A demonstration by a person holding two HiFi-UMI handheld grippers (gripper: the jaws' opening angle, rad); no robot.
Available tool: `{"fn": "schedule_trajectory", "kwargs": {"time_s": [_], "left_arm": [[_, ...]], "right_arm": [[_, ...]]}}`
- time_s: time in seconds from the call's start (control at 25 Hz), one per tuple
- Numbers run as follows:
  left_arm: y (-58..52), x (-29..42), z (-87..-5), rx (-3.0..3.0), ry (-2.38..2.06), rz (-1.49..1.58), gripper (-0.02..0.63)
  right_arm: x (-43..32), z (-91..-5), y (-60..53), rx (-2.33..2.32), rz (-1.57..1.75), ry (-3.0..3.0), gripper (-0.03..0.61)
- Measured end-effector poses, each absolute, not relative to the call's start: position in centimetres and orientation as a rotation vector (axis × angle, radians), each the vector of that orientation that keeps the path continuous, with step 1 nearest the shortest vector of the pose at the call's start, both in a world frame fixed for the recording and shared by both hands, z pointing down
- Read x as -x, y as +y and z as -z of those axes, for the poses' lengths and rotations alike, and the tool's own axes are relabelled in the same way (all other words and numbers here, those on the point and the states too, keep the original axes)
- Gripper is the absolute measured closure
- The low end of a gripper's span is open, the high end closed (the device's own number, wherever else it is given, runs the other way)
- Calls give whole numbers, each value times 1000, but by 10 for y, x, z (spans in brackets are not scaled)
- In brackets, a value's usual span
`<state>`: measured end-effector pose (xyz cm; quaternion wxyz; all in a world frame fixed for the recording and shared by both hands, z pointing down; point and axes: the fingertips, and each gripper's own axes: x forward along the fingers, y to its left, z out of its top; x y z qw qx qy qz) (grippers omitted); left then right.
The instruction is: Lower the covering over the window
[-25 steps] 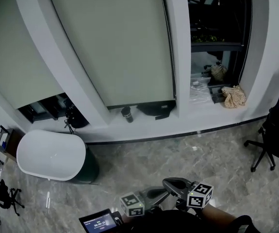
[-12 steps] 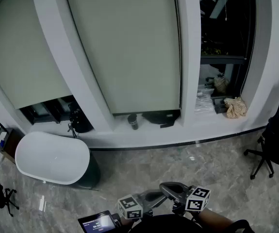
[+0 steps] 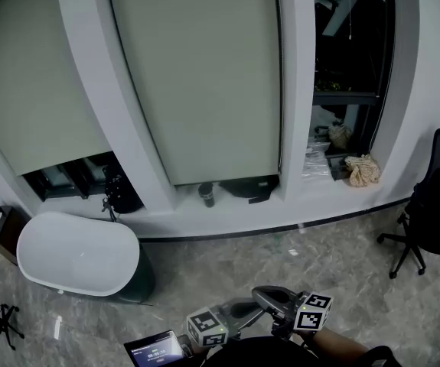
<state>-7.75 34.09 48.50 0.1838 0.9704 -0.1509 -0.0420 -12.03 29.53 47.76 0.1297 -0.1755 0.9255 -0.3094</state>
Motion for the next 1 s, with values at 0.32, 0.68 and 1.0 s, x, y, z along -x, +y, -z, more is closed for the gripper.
{"fn": "schedule_trajectory", "kwargs": {"time_s": [0.32,0.68,1.0], "left_arm": [[345,79,-487,-2726,-409,126,623],[329,85,-513,-2661,-607,5,617],[280,149,-522,-2380,-965,216,617]], "right_arm": [[121,-479,298,522,915,2674,571],[96,-501,279,861,854,2716,571],[61,-524,263,1186,848,2699,571]]}}
